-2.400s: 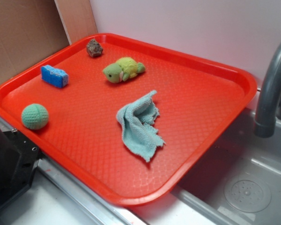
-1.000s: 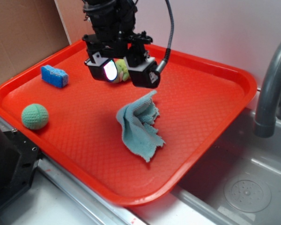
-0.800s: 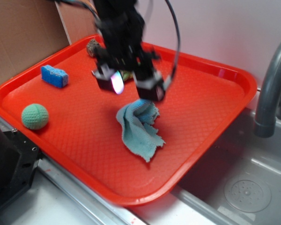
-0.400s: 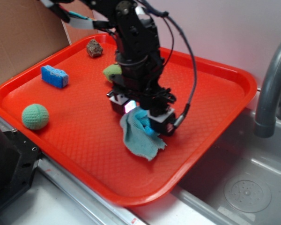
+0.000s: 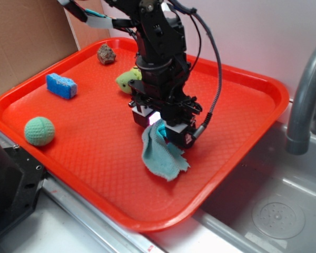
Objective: Grab the blue cloth.
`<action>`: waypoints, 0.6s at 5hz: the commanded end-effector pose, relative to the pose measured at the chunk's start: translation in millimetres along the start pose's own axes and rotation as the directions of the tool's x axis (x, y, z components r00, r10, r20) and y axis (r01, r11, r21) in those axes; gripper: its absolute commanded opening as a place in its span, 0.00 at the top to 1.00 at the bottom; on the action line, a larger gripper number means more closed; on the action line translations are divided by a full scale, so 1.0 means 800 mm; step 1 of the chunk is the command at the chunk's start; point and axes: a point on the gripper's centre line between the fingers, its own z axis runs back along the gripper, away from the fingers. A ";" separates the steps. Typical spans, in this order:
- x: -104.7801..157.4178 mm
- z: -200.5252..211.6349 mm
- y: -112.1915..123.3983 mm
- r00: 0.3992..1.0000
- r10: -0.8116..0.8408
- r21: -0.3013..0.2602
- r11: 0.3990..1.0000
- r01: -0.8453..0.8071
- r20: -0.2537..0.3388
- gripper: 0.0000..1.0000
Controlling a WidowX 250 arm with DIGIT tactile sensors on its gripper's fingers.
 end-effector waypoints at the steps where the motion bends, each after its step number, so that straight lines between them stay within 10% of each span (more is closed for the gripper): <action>1: -0.017 0.126 0.035 0.977 -0.172 -0.071 0.981 0.182 0.123 1.00; 2: -0.020 0.193 0.070 0.961 -0.211 0.002 0.977 0.214 0.180 1.00; 3: 0.000 0.226 0.116 0.978 -0.175 0.079 0.983 0.167 0.113 1.00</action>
